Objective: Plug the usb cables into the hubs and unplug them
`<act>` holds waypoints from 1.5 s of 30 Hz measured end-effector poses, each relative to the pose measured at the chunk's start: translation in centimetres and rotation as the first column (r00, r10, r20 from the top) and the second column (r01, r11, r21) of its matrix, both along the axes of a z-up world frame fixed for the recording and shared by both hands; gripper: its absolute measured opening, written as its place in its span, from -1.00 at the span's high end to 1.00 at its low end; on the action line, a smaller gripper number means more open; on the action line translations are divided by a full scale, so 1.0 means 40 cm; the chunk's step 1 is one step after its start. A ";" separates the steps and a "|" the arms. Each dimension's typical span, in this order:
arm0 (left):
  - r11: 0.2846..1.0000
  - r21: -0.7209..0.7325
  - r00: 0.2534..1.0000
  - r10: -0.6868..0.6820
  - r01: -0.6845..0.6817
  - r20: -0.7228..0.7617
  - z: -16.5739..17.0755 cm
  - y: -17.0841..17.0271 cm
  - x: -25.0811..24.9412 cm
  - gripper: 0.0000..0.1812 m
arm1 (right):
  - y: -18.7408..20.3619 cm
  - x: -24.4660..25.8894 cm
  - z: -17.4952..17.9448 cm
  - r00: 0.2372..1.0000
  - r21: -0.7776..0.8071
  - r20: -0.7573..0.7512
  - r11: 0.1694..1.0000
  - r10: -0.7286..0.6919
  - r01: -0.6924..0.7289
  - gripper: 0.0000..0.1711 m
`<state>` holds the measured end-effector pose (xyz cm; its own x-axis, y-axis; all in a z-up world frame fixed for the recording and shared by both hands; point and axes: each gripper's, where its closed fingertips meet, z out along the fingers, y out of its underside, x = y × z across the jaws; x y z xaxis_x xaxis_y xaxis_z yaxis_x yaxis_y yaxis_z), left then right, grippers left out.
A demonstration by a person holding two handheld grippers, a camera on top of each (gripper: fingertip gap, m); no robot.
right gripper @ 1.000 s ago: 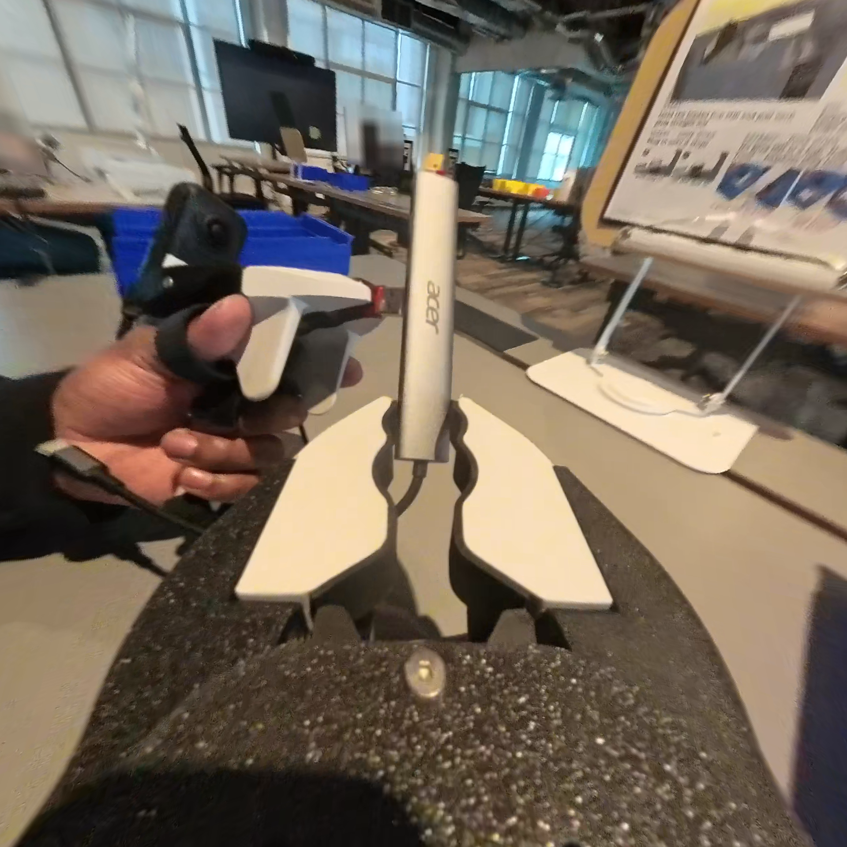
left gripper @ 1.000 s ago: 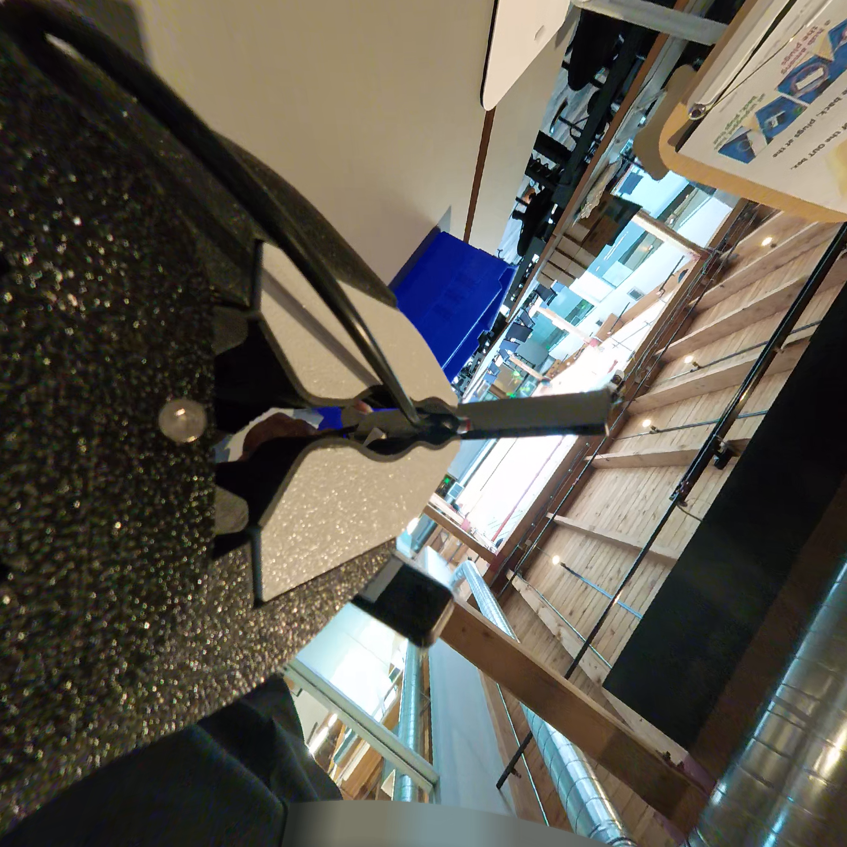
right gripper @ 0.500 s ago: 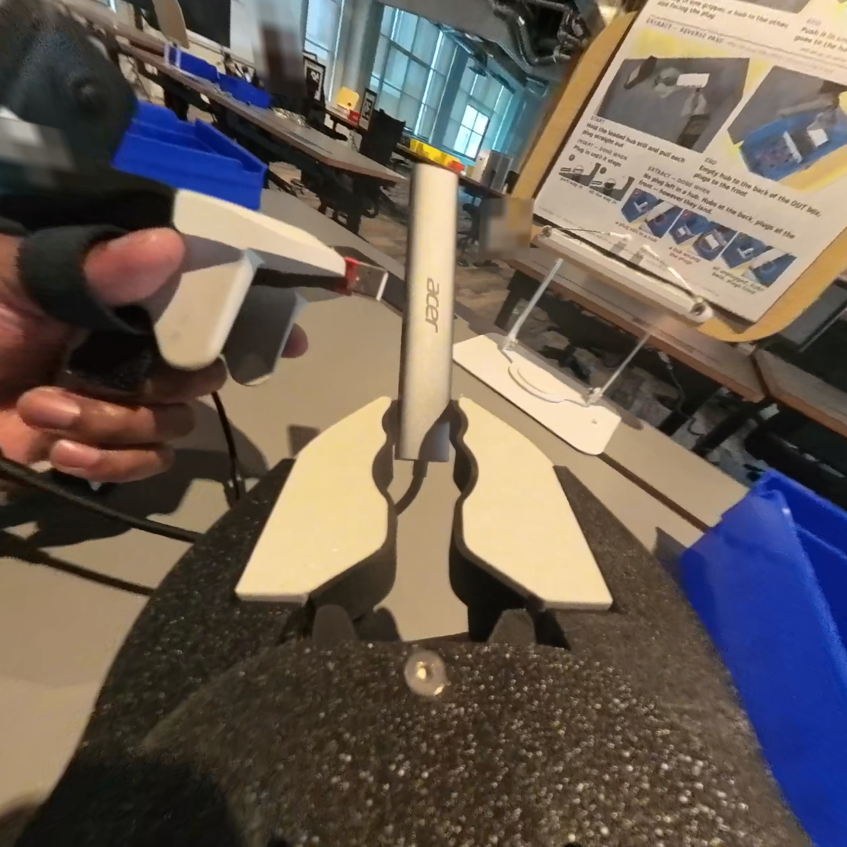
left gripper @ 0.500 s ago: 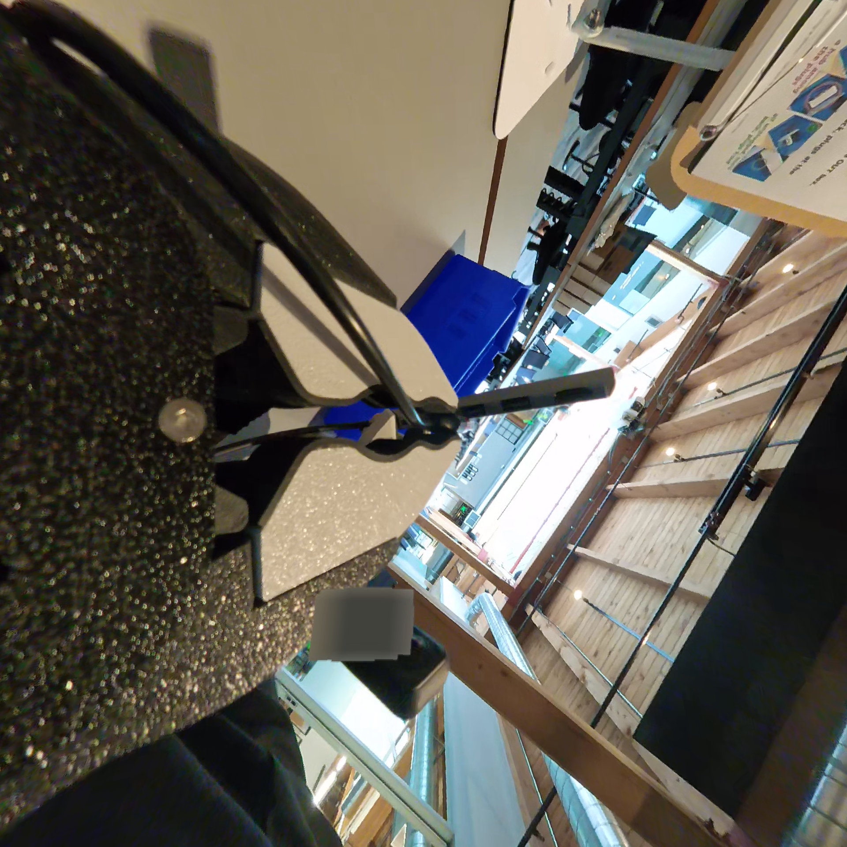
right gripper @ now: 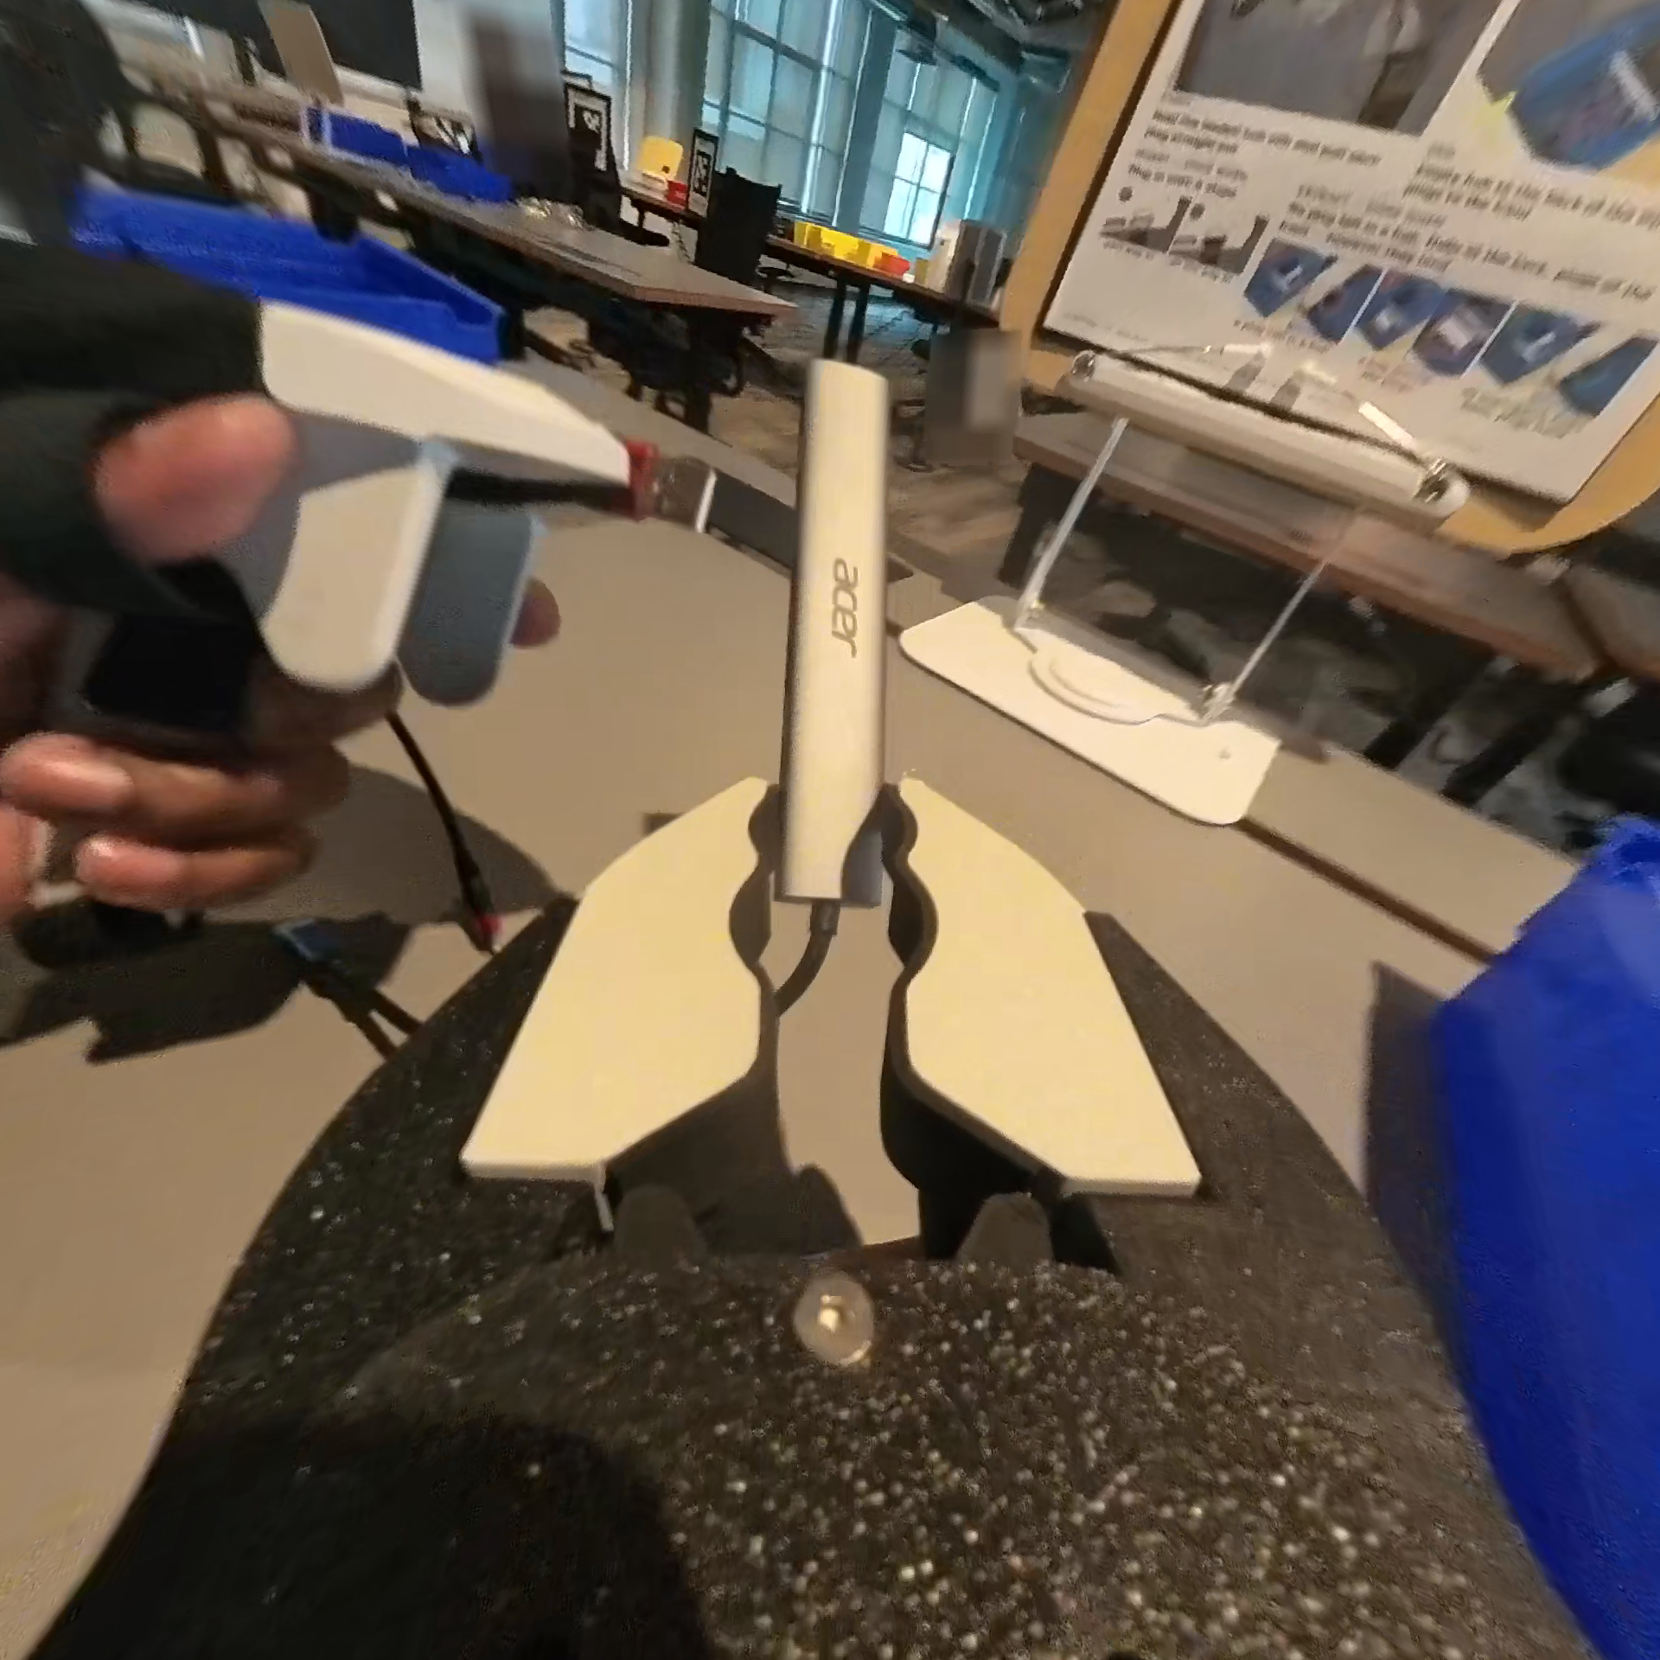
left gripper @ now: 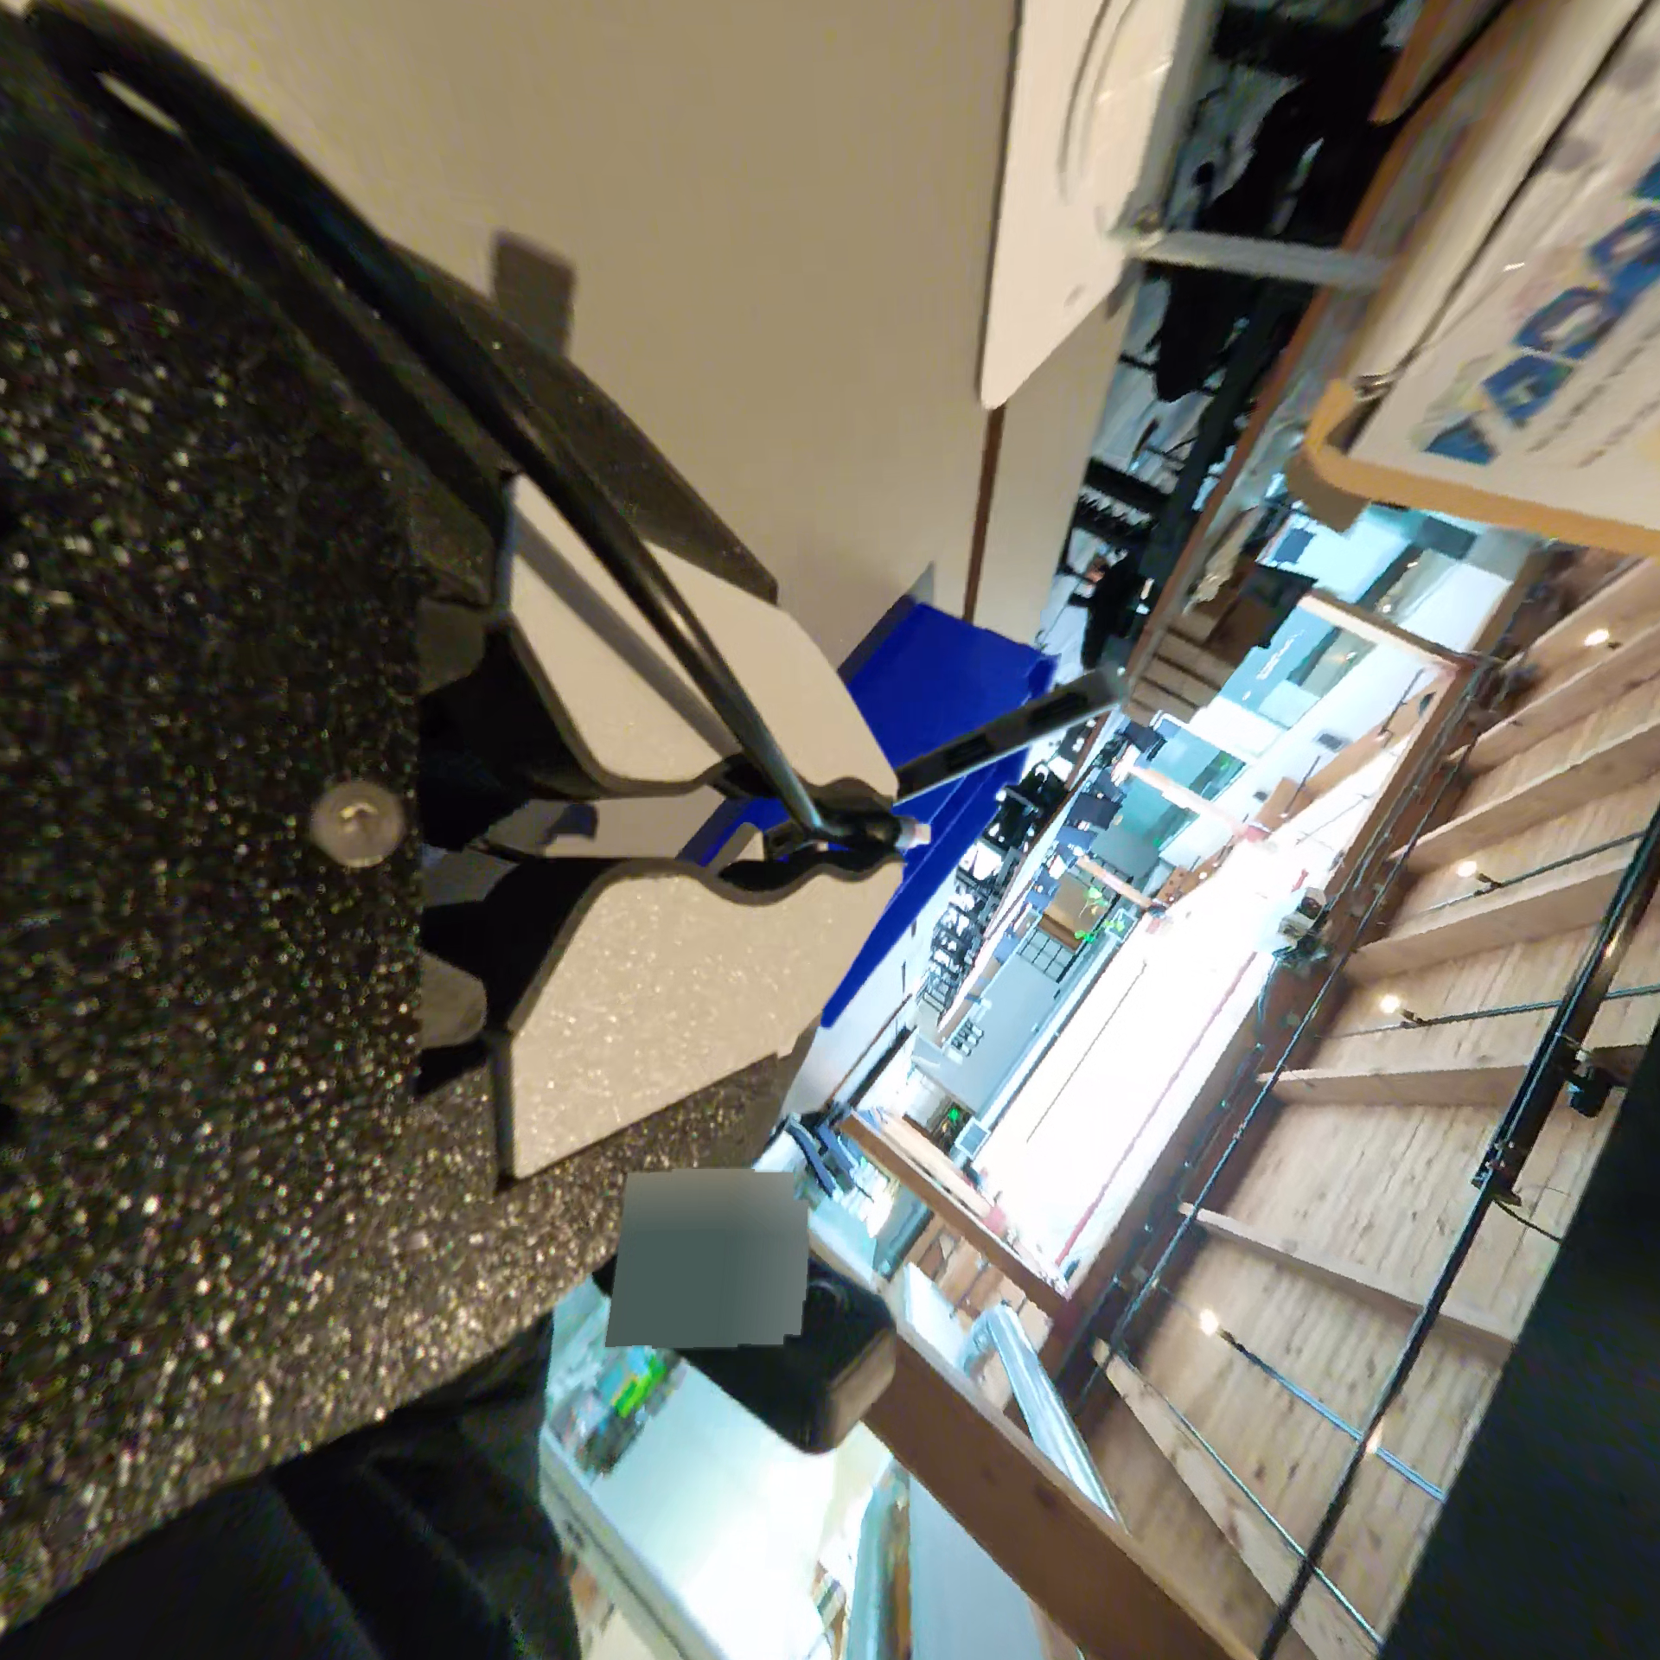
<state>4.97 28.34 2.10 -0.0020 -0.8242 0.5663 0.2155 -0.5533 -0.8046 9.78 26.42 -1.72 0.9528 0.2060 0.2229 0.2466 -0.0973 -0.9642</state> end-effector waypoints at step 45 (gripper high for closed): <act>0.965 -0.257 0.993 -0.020 0.050 0.119 -0.065 0.031 0.011 0.92 | -0.001 -0.058 -0.024 0.926 0.067 0.375 0.994 0.050 -0.081 0.71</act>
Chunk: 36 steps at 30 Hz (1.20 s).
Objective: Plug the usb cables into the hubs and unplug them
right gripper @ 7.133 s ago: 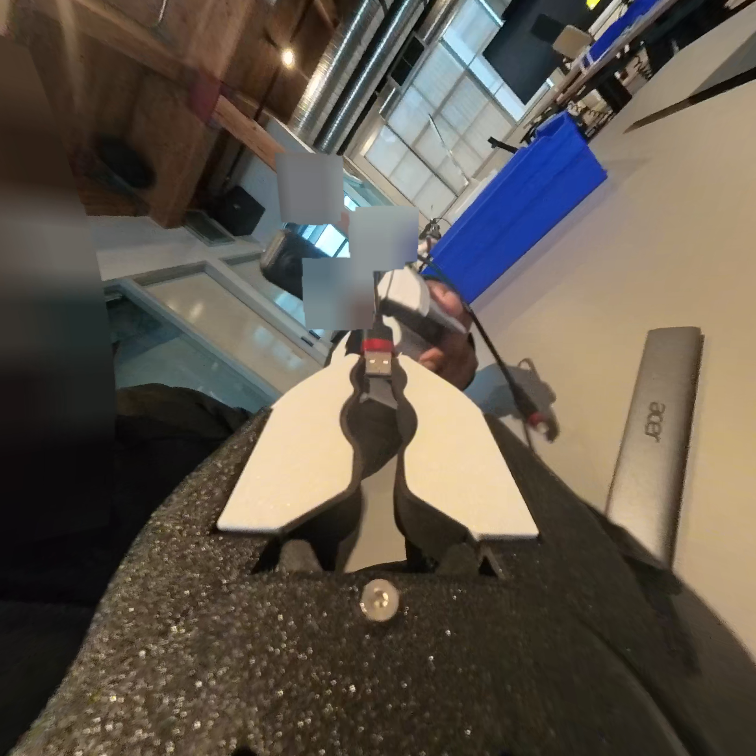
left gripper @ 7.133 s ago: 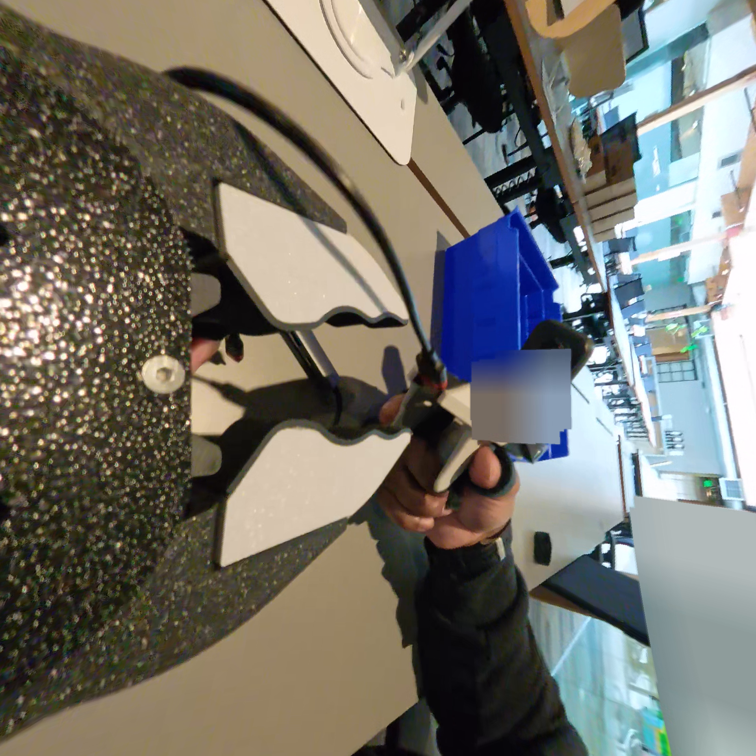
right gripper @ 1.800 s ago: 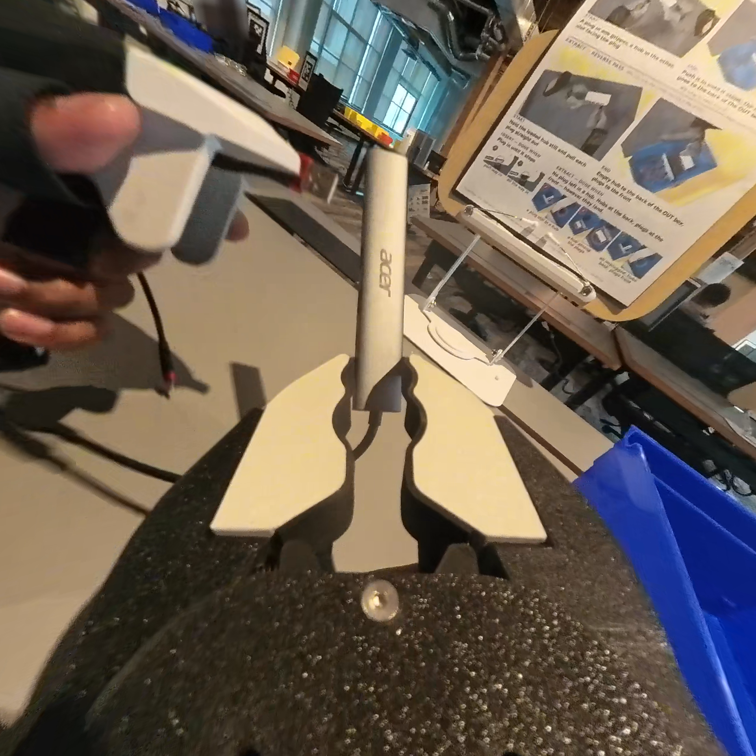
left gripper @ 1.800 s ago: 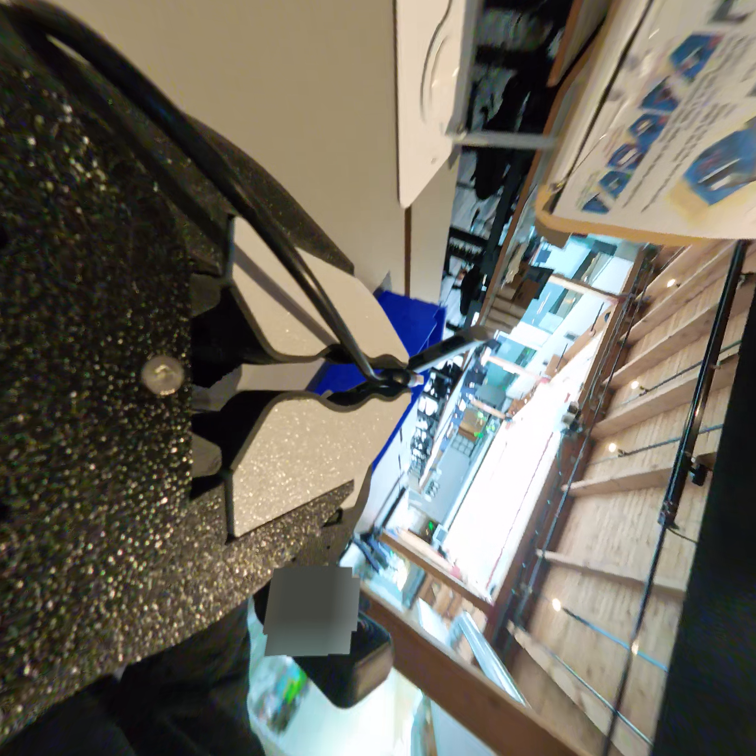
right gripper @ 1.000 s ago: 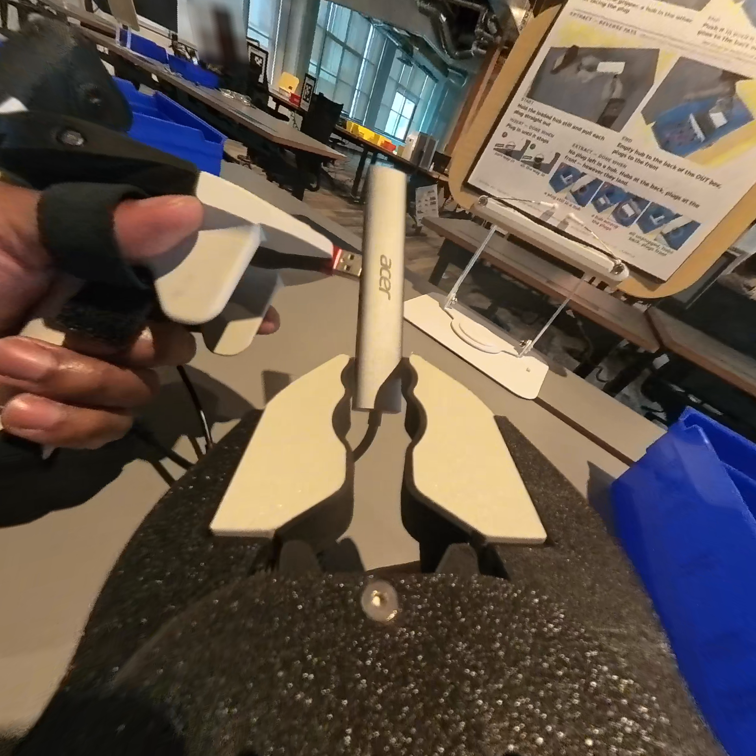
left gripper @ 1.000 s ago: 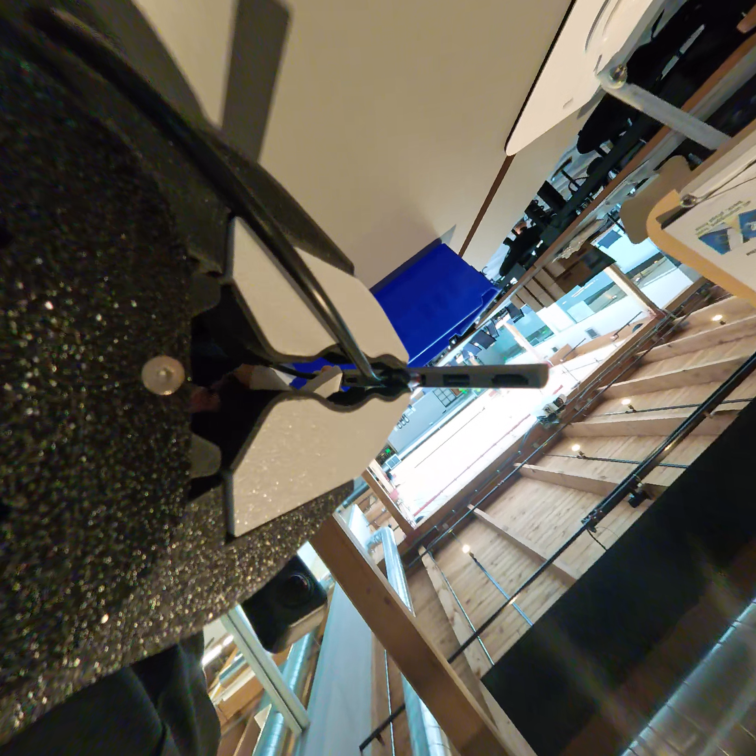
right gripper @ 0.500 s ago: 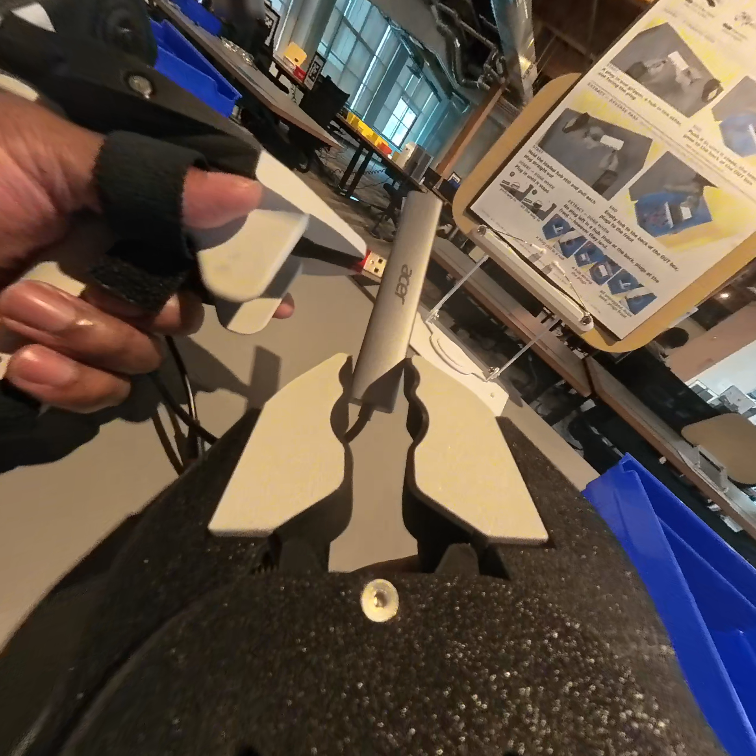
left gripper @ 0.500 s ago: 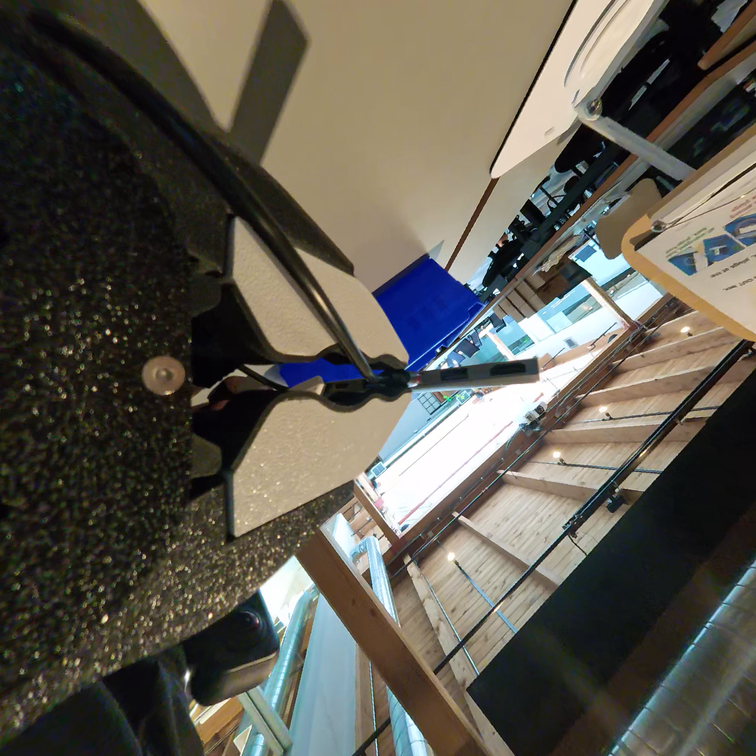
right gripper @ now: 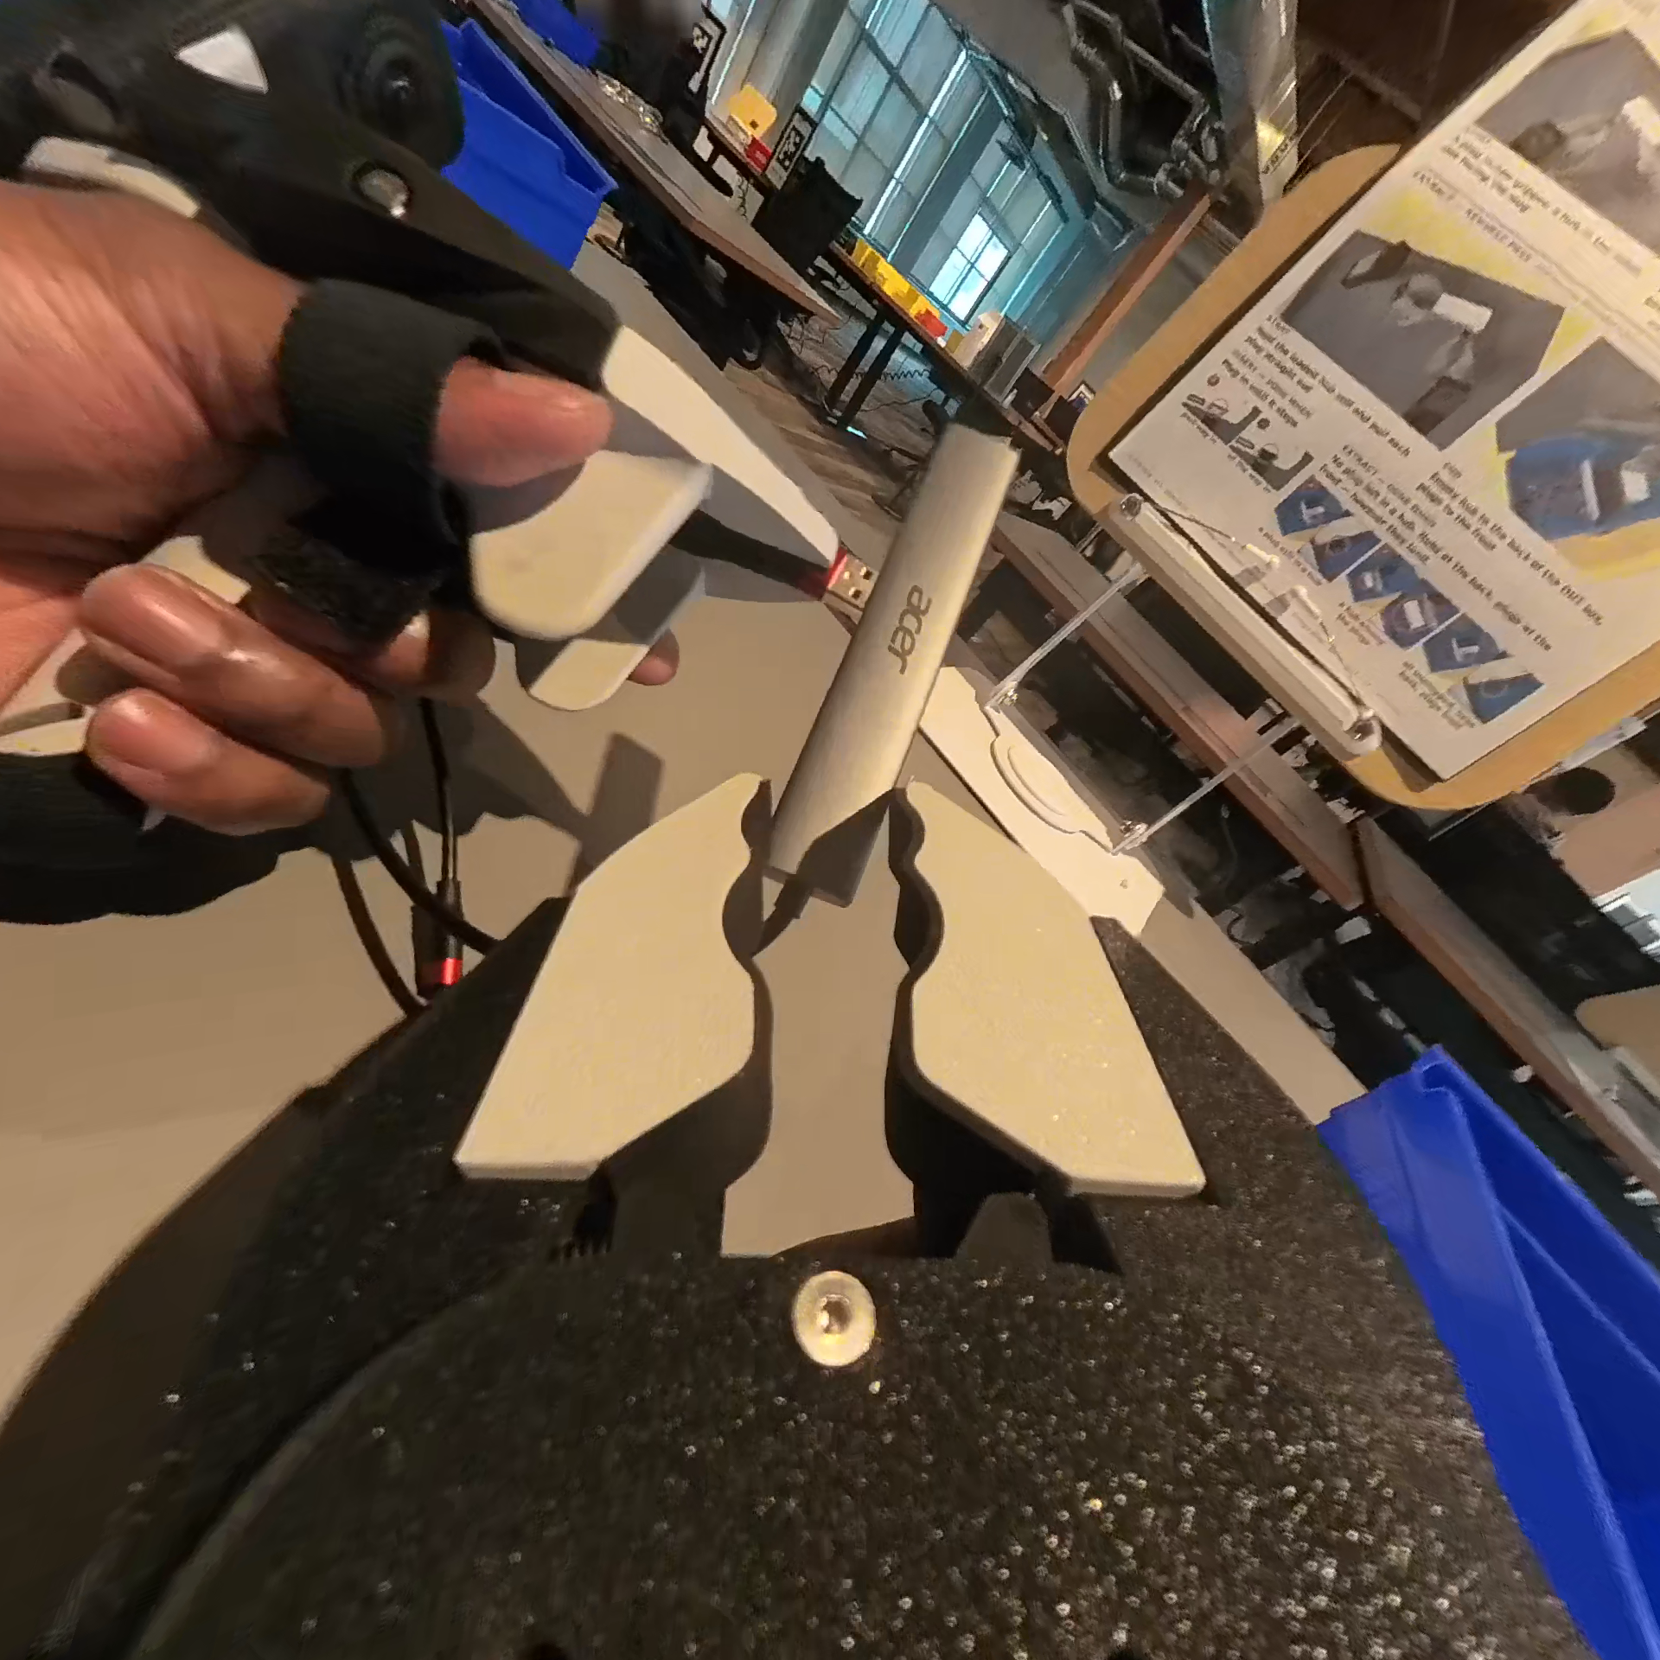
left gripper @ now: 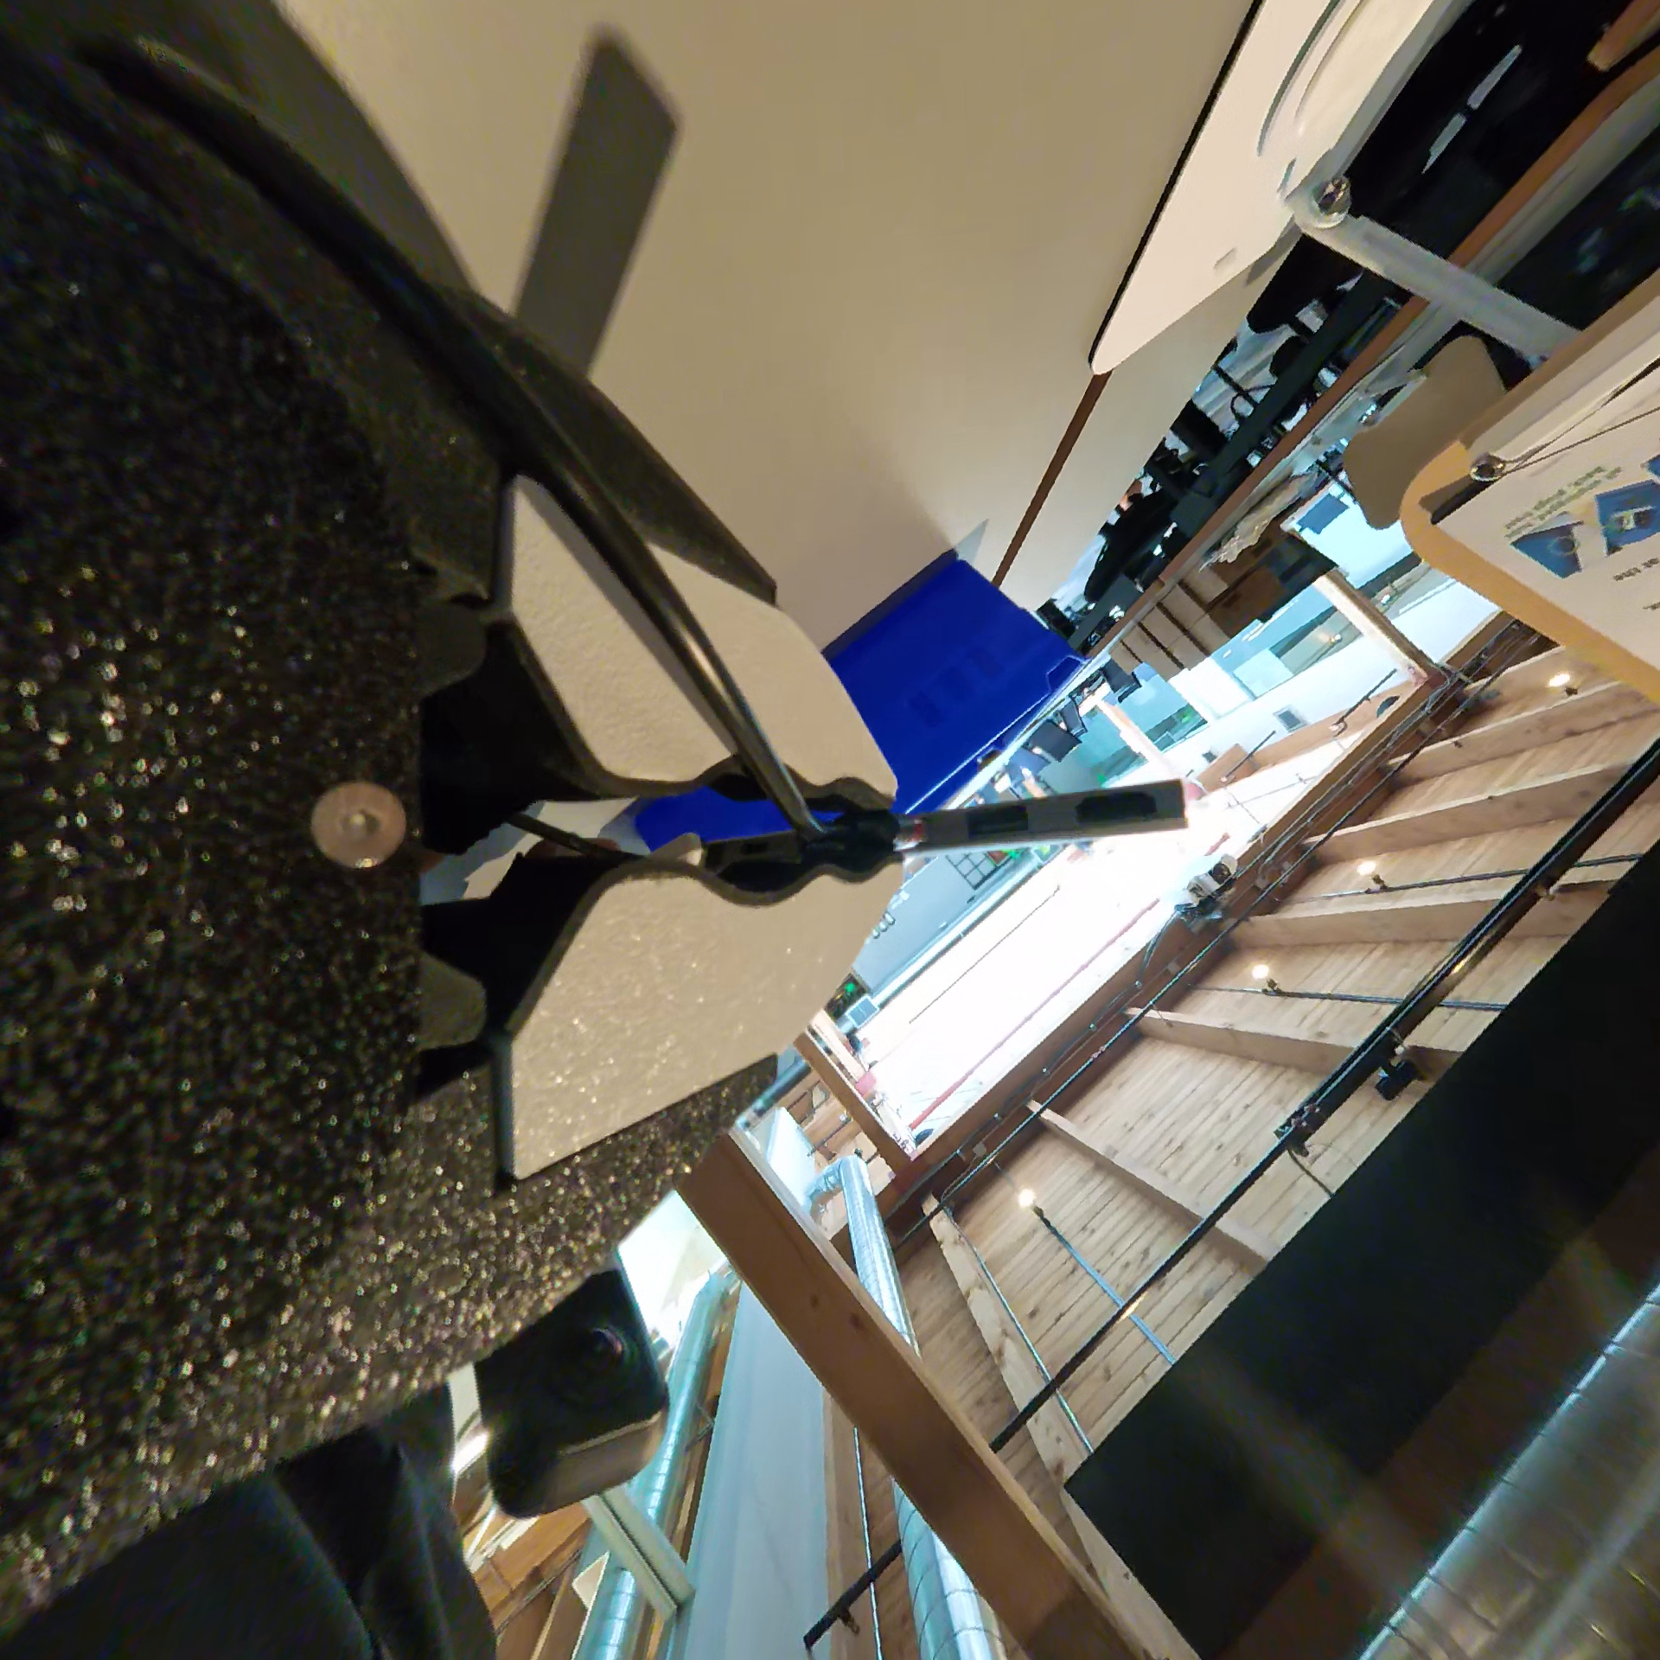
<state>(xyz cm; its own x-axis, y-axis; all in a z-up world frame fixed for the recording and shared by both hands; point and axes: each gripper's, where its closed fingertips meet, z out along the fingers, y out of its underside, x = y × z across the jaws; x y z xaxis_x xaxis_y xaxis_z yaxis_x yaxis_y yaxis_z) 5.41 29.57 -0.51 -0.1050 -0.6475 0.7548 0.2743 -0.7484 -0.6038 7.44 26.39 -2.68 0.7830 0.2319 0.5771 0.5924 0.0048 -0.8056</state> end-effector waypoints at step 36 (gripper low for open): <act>0.989 0.105 0.994 -0.110 0.107 0.024 0.013 -0.029 0.010 0.93 | -0.017 -0.022 0.011 0.966 -0.100 -0.178 0.973 0.187 -0.206 0.67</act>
